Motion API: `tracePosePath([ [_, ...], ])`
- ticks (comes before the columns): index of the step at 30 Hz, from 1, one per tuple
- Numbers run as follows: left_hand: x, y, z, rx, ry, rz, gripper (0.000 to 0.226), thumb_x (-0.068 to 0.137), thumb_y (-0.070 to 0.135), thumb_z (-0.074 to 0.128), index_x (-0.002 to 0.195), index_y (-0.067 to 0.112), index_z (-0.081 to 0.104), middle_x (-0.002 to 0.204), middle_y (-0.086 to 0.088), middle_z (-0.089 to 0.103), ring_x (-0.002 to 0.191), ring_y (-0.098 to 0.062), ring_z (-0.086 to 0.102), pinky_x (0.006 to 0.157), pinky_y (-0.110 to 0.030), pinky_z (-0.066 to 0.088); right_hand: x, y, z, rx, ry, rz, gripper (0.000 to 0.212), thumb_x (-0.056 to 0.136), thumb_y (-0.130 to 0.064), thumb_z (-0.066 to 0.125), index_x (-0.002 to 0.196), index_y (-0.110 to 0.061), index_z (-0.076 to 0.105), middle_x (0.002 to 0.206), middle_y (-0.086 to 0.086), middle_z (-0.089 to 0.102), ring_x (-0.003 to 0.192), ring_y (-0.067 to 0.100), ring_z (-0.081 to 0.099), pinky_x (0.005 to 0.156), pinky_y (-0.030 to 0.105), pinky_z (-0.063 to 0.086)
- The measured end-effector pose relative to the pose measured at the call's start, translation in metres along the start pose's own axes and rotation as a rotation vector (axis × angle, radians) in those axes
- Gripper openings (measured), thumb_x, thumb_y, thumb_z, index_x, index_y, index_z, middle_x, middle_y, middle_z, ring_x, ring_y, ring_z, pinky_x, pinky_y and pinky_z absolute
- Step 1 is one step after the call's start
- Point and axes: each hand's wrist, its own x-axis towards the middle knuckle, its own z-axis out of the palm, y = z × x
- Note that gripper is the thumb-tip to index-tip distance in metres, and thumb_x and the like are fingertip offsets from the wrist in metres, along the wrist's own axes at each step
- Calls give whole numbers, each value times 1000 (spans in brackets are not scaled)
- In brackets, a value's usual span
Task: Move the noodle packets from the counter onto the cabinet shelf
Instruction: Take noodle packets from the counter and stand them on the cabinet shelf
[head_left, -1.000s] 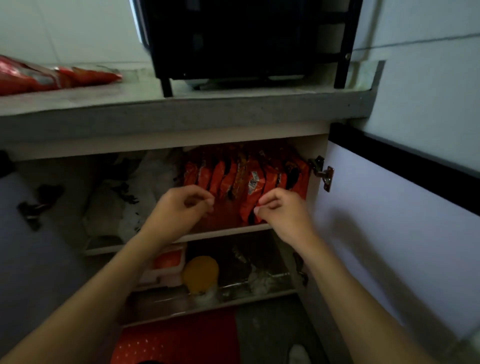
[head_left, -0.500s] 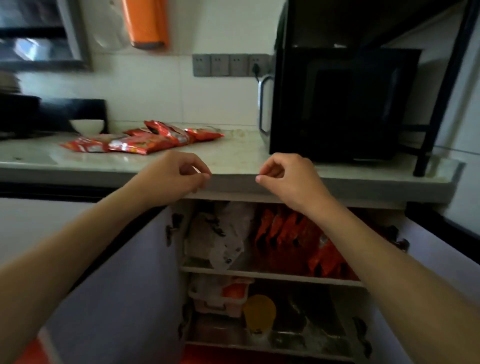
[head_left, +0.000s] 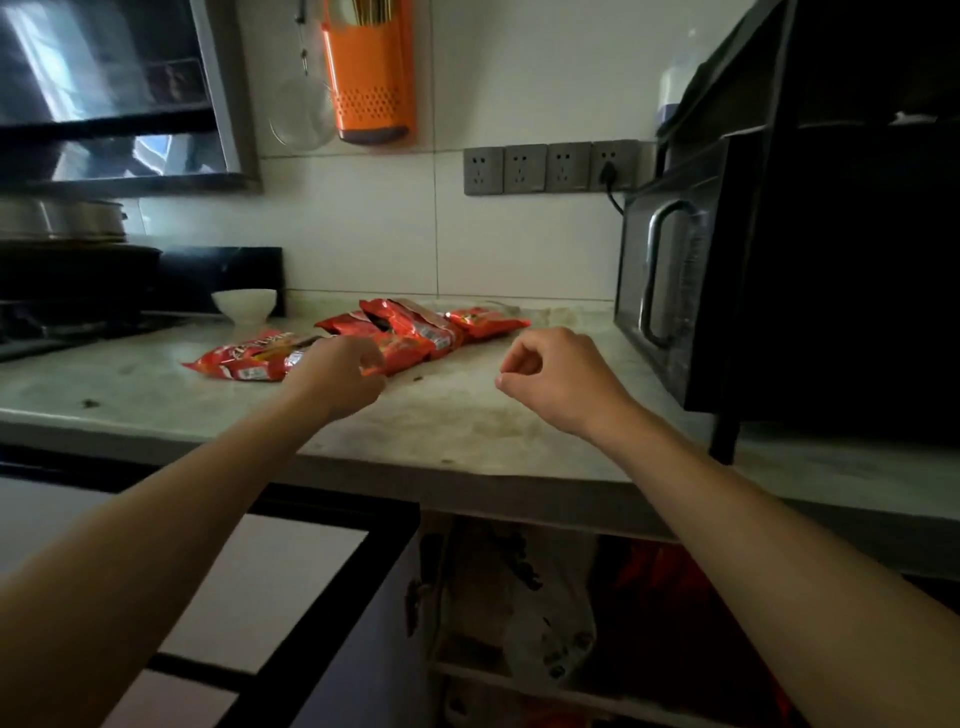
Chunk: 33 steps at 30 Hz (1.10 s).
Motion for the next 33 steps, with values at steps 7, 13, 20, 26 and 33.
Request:
tracePosePath([
  [7,75,-27,49,224,-11,-35,49,83,41,68,125,22,53,130,-12,56,118,-32,53,94,-46,47,80,22,49,-85,-43,-25,5,81,-15,69,77,-16,67,80,-5,65,77,12,62,67,25,49],
  [13,91,-34,60,182,210,-47,22,90,11,50,110,18,57,107,-13,65,94,-35,62,70,-38,46,150,33,89,-296,-105,-26,6,83,-19,68,77,-18,66,90,1,69,86,19,64,74,31,53],
  [20,80,-43,50,-62,542,-170,10,96,10,46,105,14,48,103,-13,63,88,-35,60,65,-39,43,201,31,145,-519,-156,-6,32,89,-23,59,119,-12,61,130,18,54,114,35,58,86,37,47],
  [26,86,-55,44,-136,610,-232,10,100,19,42,107,14,48,100,-12,61,79,-25,47,66,-38,36,230,31,177,-776,-467,113,66,89,-11,46,152,-18,29,161,17,4,140,44,27,103,49,39],
  [33,88,-65,46,-144,602,-188,13,101,20,42,108,13,50,105,-12,62,91,-31,59,67,-38,42,222,26,176,-823,-504,121,57,88,-13,56,144,-7,44,151,18,36,125,35,51,100,42,48],
])
